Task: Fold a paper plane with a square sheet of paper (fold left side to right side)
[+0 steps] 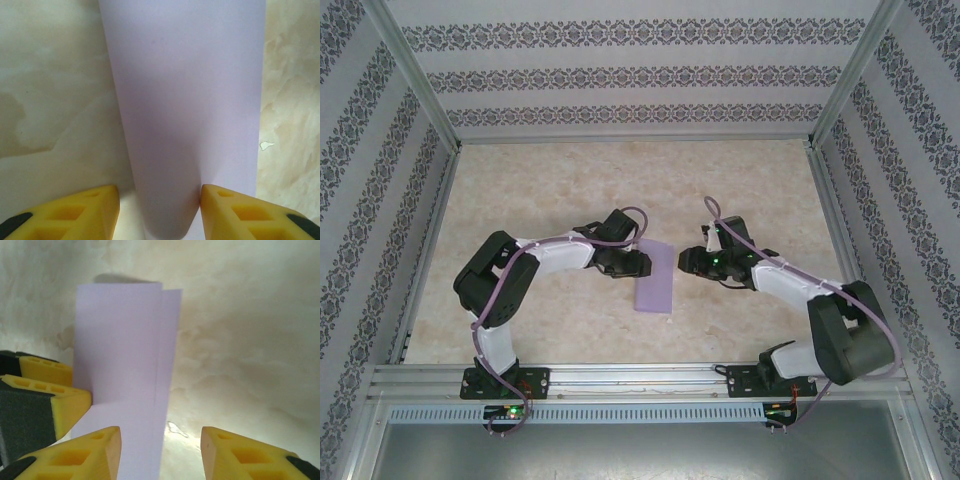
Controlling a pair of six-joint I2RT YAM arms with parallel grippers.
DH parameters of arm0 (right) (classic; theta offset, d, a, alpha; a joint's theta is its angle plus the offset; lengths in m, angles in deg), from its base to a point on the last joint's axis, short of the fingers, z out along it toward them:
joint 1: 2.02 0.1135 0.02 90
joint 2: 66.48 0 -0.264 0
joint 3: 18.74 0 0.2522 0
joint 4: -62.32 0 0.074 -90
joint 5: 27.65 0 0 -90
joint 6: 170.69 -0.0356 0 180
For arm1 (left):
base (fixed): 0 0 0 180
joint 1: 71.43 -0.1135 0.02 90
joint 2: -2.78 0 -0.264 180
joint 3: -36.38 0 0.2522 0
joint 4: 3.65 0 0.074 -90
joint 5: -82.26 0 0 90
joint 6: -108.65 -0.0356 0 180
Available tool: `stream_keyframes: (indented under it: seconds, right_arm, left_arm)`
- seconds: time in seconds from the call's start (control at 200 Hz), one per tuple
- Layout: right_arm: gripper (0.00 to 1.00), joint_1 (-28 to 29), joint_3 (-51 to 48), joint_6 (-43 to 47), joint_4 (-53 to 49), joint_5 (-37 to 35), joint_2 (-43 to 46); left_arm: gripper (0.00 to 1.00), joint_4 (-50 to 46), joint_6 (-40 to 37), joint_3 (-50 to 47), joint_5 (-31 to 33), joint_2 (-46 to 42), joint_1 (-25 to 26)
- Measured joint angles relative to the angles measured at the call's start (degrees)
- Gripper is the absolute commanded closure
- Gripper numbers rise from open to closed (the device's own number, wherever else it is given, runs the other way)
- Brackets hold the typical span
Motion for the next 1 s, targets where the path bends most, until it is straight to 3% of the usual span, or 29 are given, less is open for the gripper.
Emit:
stream_keyframes:
  seconds: [0.355,0.999]
  right_arm:
    - [0.51,-4.3,-2.7,1.7,-3.6,-1.8,5.2]
    - [0.5,-4.4,-3.0,2.8,-4.0,-1.6,4.5]
  left_arm:
    - [0.48,-7.0,-1.7,5.4,2.5,2.5,1.3]
    - [0.46,-11.0,-3.0,8.6,3.6,4.3,2.0]
